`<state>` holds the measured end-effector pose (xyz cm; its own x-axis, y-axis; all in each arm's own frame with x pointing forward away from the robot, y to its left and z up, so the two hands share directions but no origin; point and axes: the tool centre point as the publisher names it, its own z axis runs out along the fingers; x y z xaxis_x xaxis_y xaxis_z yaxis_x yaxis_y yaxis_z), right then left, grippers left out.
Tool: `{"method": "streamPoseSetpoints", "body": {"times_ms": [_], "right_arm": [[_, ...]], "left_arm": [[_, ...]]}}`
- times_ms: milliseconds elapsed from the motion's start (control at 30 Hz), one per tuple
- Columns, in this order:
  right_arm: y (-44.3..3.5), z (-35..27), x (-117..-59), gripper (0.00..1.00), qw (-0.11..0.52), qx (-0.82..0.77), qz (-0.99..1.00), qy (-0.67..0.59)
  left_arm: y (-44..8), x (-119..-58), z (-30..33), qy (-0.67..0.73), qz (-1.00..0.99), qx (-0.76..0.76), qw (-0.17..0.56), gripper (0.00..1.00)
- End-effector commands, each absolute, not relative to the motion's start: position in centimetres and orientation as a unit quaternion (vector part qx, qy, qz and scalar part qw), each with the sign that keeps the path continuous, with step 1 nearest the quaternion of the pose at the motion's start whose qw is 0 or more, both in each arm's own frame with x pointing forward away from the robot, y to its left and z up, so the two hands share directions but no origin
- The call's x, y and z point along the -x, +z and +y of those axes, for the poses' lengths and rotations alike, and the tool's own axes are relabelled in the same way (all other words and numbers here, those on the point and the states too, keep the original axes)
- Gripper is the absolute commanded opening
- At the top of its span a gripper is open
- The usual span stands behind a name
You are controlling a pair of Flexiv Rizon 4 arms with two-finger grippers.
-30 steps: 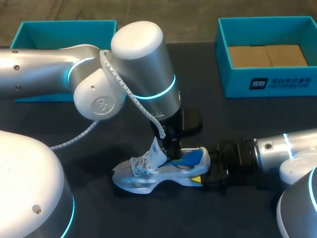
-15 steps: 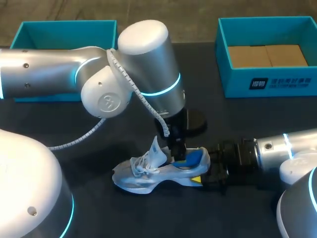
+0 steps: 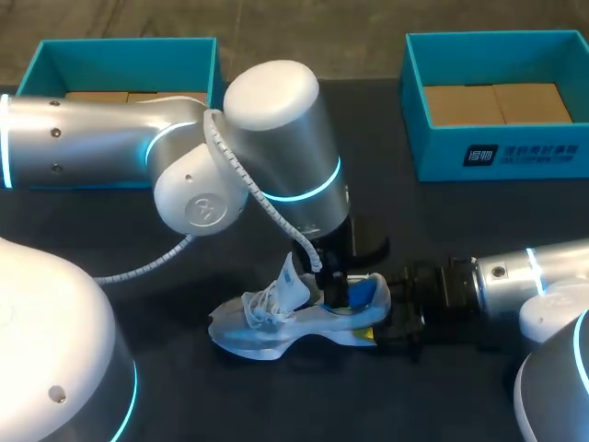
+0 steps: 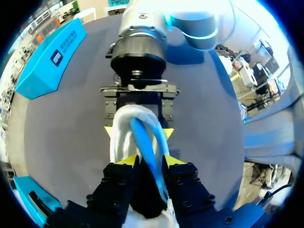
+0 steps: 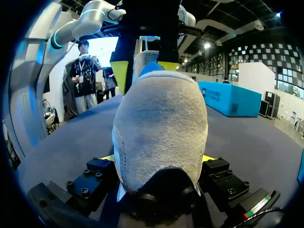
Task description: Take the shoe out of the shoebox, open the shoe tongue, remove and reinsert the insole, then place the shoe into the shoebox
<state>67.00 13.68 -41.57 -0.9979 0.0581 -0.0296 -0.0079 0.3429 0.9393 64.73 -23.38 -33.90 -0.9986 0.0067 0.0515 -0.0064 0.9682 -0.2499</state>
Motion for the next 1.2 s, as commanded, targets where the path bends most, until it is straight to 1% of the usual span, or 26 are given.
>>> {"method": "streamPoseSetpoints", "body": {"times_ms": [33, 67, 567, 800, 1133, 1167, 1200], "right_arm": [[-41.6, 13.8, -67.0, 0.00, 0.029, -0.016, 0.820, 0.571], [-41.6, 13.8, -67.0, 0.00, 0.029, -0.016, 0.820, 0.571], [-41.6, 13.8, -67.0, 0.00, 0.029, -0.016, 0.820, 0.571], [-41.6, 13.8, -67.0, 0.00, 0.029, -0.016, 0.820, 0.571], [-41.6, 13.8, -67.0, 0.00, 0.029, -0.016, 0.820, 0.571], [-41.6, 13.8, -67.0, 0.00, 0.029, -0.016, 0.820, 0.571], [-41.6, 13.8, -67.0, 0.00, 0.029, -0.016, 0.820, 0.571]], "left_arm": [[-34.2, -65.3, -24.1, 0.128, -0.991, -0.018, 0.030, 0.05], [-34.1, -65.5, -24.0, 0.130, -0.991, -0.020, 0.033, 0.00], [-31.2, -66.0, -22.7, 0.192, -0.978, -0.024, 0.080, 0.00], [-30.7, -66.5, -23.8, 0.206, -0.974, -0.026, 0.094, 0.00], [-30.5, -66.1, -25.6, 0.207, -0.974, -0.020, 0.091, 0.00], [-30.6, -66.1, -25.7, 0.206, -0.974, -0.021, 0.090, 0.06], [-30.6, -66.2, -25.9, 0.204, -0.975, -0.021, 0.088, 0.16]]}}
